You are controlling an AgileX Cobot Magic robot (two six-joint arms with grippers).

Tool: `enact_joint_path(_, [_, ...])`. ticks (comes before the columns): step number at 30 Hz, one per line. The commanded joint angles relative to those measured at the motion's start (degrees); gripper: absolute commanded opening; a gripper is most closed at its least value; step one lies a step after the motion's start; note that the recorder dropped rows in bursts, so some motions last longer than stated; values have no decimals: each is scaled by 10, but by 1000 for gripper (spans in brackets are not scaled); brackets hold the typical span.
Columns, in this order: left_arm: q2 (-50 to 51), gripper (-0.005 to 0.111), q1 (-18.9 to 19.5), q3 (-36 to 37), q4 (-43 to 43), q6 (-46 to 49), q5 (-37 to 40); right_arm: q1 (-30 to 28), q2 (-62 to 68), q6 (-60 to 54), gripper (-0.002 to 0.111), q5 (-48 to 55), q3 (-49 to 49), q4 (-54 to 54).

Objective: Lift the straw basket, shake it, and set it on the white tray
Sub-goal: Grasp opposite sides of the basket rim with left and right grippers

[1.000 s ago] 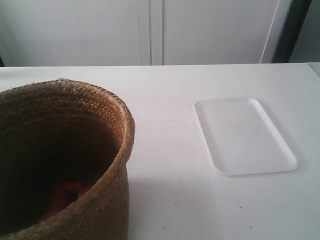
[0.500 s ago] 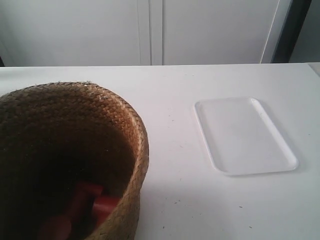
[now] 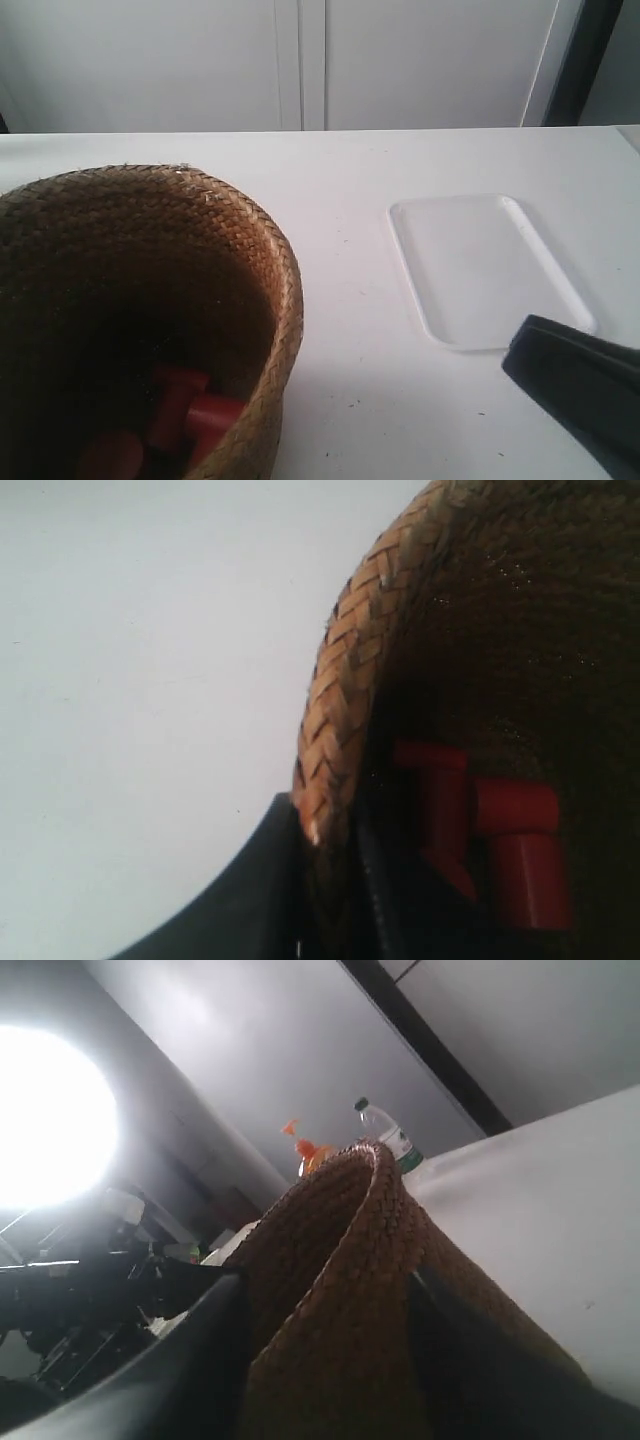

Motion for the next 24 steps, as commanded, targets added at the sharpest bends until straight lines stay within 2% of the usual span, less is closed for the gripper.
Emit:
enact_joint_path(1, [-1, 0, -1, 3, -10, 14, 19, 1, 91, 2, 68, -4, -46, -7])
enact_joint_path(2, [-1, 0, -1, 3, -10, 15, 19, 1, 119, 2, 74, -2, -59, -7])
enact_joint_path(4, [-1, 0, -1, 3, -10, 16, 21, 1, 162, 7, 78, -6, -80, -7])
enact_joint_path(9, [-1, 0, -1, 3, -10, 19, 22, 1, 283, 36, 78, -101, -127, -11])
enact_joint_path(13, [-1, 0, -1, 3, -14, 22, 24, 6, 369, 44, 78, -132, -152, -36])
enact_joint_path(19, [-1, 0, -1, 3, -49, 54, 25, 72, 446, 23, 78, -161, -186, -44])
enact_joint_path(24, [-1, 0, -1, 3, -49, 62, 25, 145, 454, 15, 78, -102, -232, -37])
